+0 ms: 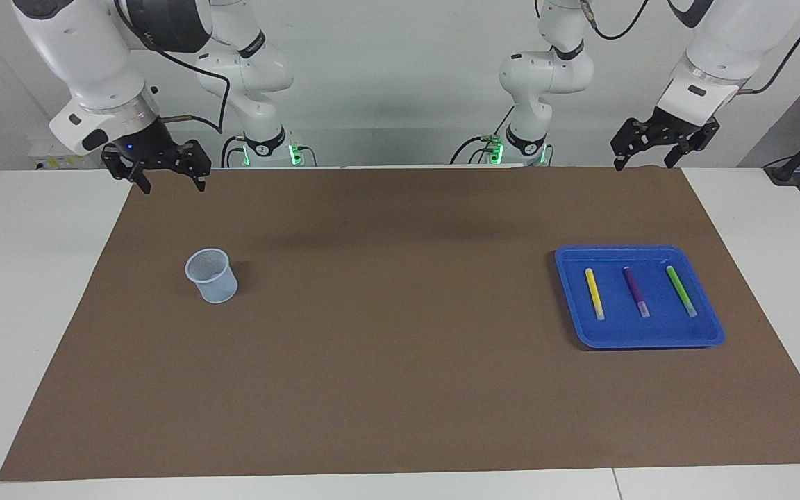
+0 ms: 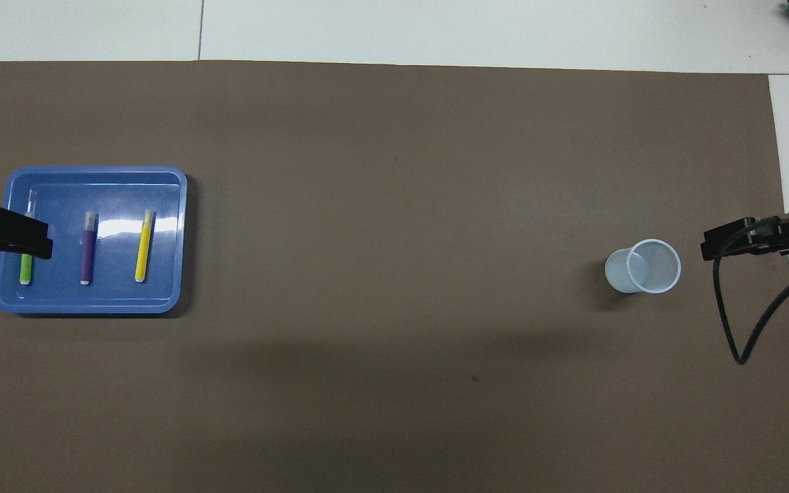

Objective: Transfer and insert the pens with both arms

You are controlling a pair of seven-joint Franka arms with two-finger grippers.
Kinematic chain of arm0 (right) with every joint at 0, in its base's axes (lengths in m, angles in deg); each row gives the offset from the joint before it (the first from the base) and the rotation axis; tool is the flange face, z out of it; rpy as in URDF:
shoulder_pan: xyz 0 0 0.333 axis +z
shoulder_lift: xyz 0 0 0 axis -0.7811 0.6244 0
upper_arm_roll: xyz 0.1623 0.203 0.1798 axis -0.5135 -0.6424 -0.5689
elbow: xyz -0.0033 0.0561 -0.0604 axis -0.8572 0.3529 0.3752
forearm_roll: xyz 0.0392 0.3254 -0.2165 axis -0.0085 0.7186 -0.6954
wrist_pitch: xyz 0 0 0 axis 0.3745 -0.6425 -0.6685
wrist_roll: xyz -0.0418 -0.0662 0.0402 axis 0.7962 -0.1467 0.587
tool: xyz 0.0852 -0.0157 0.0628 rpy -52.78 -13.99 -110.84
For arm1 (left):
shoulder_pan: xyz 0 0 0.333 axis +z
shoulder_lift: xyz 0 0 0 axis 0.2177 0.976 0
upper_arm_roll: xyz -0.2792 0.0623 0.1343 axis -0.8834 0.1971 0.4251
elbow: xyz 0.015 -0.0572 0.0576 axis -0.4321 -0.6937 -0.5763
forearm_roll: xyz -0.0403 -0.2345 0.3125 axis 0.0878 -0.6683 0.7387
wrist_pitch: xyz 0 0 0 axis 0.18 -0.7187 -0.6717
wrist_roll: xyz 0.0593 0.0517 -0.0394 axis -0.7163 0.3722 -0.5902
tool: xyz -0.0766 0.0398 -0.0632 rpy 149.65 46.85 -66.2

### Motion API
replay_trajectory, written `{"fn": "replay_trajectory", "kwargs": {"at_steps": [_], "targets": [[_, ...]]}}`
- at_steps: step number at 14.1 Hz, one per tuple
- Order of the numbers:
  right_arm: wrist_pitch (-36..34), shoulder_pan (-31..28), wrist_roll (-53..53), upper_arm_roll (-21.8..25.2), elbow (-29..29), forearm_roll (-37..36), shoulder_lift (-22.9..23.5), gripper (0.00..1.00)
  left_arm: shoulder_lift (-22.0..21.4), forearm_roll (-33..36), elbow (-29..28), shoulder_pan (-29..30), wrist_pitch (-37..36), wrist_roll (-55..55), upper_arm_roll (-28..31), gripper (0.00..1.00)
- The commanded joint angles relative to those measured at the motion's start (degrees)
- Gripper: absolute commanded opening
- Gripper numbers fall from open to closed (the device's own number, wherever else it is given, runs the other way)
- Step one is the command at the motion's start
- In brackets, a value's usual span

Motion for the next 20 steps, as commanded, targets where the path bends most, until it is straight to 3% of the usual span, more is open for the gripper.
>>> {"fn": "replay_trajectory", "kwargs": {"at_steps": [1, 20], "targets": [[0.60, -0.26, 1.11, -0.41, 1.36, 0.15, -1.13, 1.00, -1.37, -0.22, -1.51, -1.17, 1.12, 0.47, 0.97, 1.00], [0.69, -0.26, 1.03, -1.64, 0.22, 0.50, -1.13, 1.00, -1.37, -0.04, -1.51, -0.38, 1.29, 0.64, 0.97, 1.00]]}}
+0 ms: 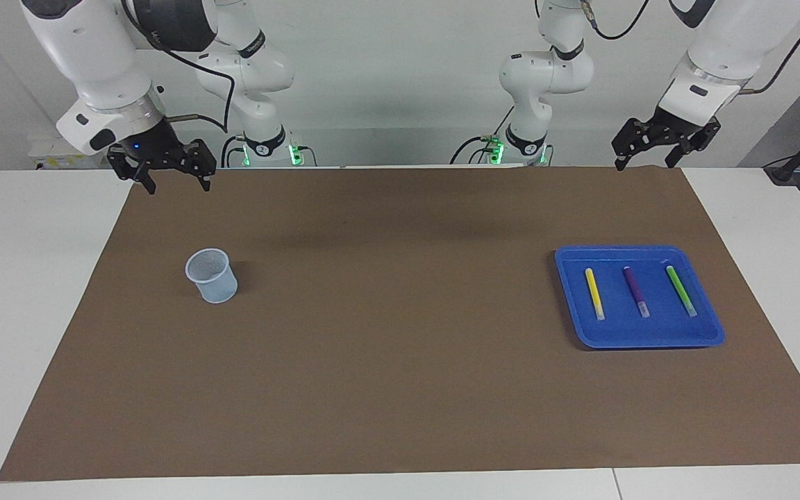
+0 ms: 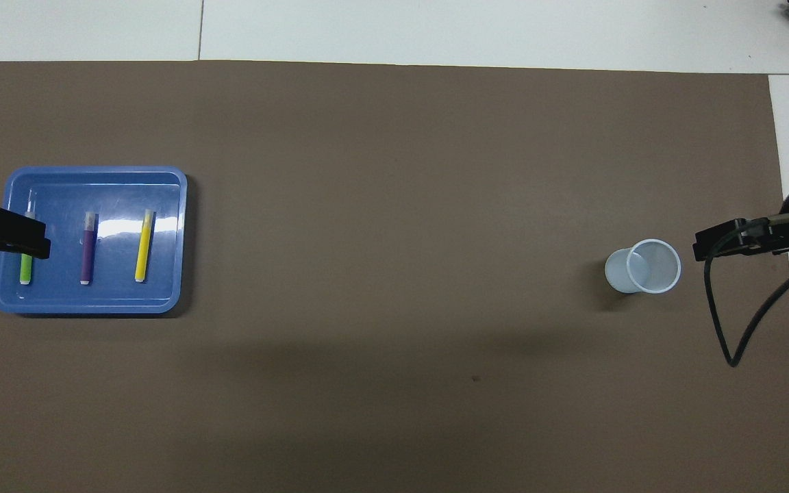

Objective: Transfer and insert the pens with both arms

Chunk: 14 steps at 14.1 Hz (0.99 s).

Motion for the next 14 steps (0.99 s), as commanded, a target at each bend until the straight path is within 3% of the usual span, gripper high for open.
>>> {"fn": "replay_trajectory", "kwargs": {"at_steps": [1, 14], "targets": [[0.66, -0.37, 0.89, -0.59, 0.37, 0.44, -1.05, 1.00, -1.28, -0.04, -1.60, -0.41, 1.98, 0.64, 0.64, 1.00], [0.05, 0.69, 1.51, -2.61, 1.43, 0.53, -1.75, 1.00, -0.93, -0.13, -5.54, 0.20, 9.09, 1.78, 0.72, 1.00]]}}
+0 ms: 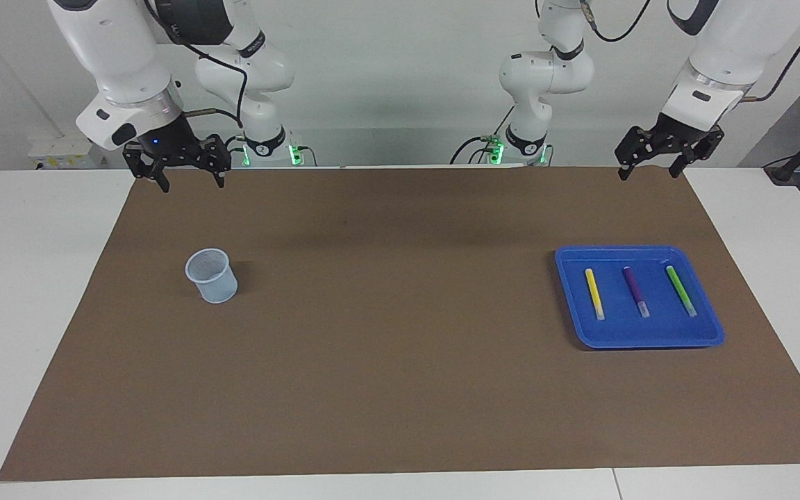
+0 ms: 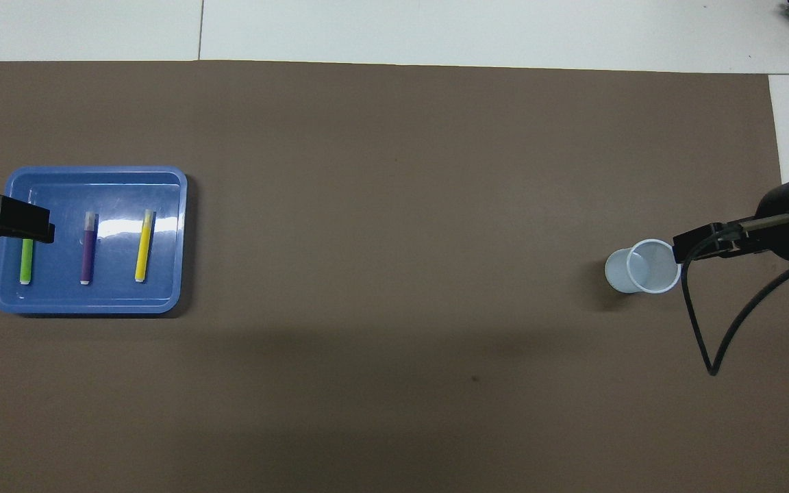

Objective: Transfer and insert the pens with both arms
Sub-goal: 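Lower the left gripper onto the yellow pen in the blue tray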

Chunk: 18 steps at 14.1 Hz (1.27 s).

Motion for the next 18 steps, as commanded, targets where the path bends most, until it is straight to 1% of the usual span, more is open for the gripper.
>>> {"fn": "replay_trajectory", "kwargs": {"at_steps": [1, 4, 7, 9, 15, 18], "targets": [[0.14, -0.18, 1.06, -0.27, 1.68, 0.52, -1.52, 1.00, -1.05, -0.13, -4.56, 1.12, 5.00, 1.37, 0.42, 1.00], [0.84, -0.09, 1.05, -0.27, 1.77, 0.52, -1.52, 1.00, -0.87, -0.13, -6.76, 2.61, 7.91, 3.82, 0.42, 1.00], [0.76, 0.96, 1.23, -0.36, 1.86, 1.92, -1.53, 1.00, -0.26, -0.13, -10.88, 3.14, 13.00, 5.58, 0.51, 1.00], [0.76, 1.05, 1.23, -0.36, 1.94, 2.01, -1.53, 1.00, 1.41, -0.13, -12.04, 3.41, 15.64, 5.85, 0.42, 1.00], [0.14, 0.96, 0.97, -0.36, 2.12, 2.01, -1.97, 1.00, 7.73, -0.13, -13.09, 4.37, 22.67, 6.99, 0.42, 1.00], [0.14, 0.79, 0.88, -0.36, 2.12, 2.10, -1.88, 1.00, 8.70, -0.30, -14.94, 4.82, 26.54, 6.99, 0.42, 1.00]]}}
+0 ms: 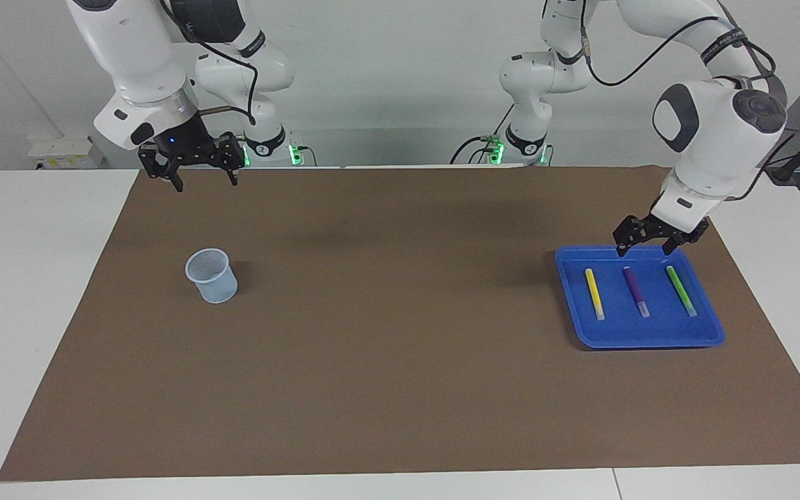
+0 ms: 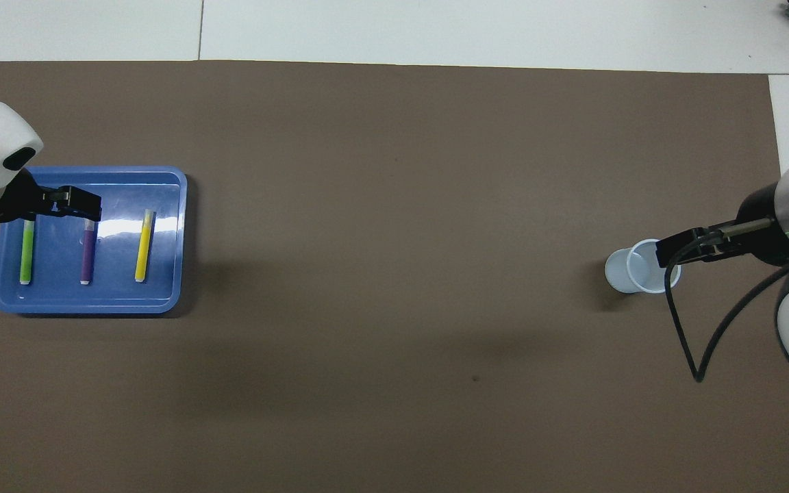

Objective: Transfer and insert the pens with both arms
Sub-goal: 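Lower the left gripper onto the yellow pen in the blue tray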

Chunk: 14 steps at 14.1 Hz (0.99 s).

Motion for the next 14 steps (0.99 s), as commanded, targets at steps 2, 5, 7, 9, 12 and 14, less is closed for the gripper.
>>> {"fn": "replay_trajectory", "kwargs": {"at_steps": [2, 5, 7, 9, 12, 14], "targets": [[0.61, -0.10, 1.04, -0.03, 1.90, 1.83, -1.72, 1.00, 0.70, -0.91, -2.19, 0.85, 4.46, 1.06, -0.25, 1.00], [0.52, -0.10, 1.04, -0.03, 1.90, 2.37, -1.72, 1.00, 3.59, -1.27, -2.54, 0.76, 7.45, 1.06, -0.25, 0.99], [0.00, -0.28, 0.78, -0.03, 1.90, 2.54, -1.72, 1.00, 5.70, -1.27, -2.54, 0.76, 9.03, 1.06, -0.25, 0.99], [-0.01, -0.63, 1.04, 0.06, 2.51, 6.12, -1.90, 1.00, 7.20, -1.27, -3.50, 0.67, 11.66, 1.14, -0.25, 0.97], [0.96, -0.11, 1.04, 0.06, 6.47, 10.45, -4.00, 1.00, 10.01, -2.84, -5.18, 0.59, 17.37, 1.06, -0.25, 0.97], [0.17, 0.42, 0.78, -0.20, 6.39, 10.71, -4.18, 1.00, 11.16, -3.47, -5.27, 0.41, 18.96, 1.14, -0.25, 0.97]]}}
